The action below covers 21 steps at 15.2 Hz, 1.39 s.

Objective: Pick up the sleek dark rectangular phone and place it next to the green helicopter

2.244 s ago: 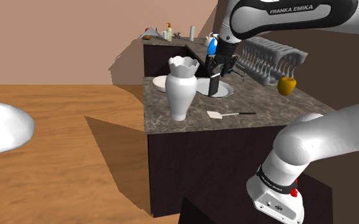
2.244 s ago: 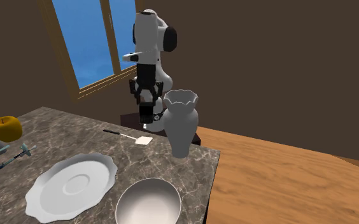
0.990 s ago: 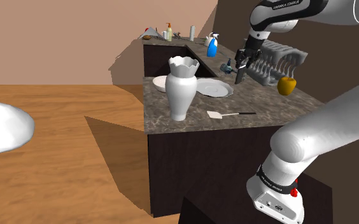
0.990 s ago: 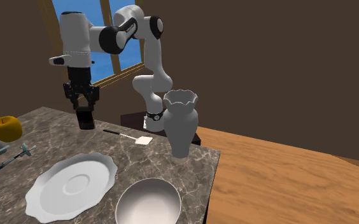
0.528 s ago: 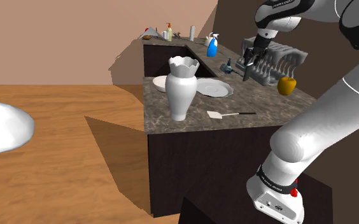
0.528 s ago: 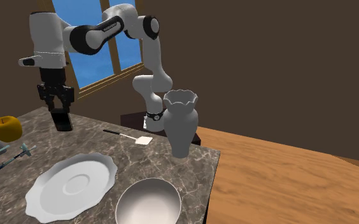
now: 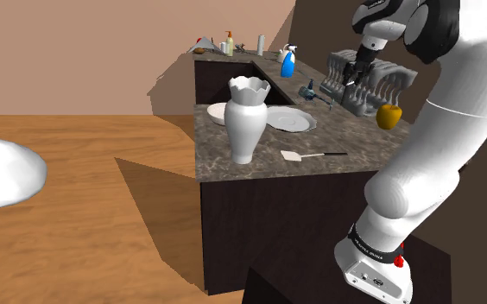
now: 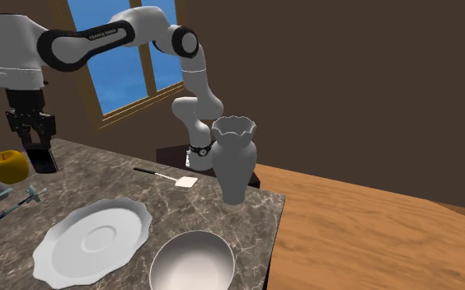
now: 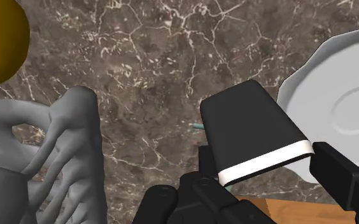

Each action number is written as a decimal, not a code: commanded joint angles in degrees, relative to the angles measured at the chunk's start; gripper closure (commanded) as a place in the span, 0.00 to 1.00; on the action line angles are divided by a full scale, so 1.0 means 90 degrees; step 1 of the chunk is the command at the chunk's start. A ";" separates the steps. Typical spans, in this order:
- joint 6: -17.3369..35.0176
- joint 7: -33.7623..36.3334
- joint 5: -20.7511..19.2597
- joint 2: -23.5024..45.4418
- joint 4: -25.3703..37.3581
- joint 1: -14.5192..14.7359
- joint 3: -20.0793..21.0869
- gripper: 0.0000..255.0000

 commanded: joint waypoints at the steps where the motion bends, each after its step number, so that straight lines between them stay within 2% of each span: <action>1: -0.0173 -0.0425 0.0459 0.0577 0.0573 -0.0223 -0.0126 1.00; 2: -0.0297 -0.0627 0.0694 0.0882 0.0902 -0.0383 -0.0167 1.00; 21: 0.1197 -0.1002 0.1059 0.1157 -0.0407 -0.0413 -0.0012 1.00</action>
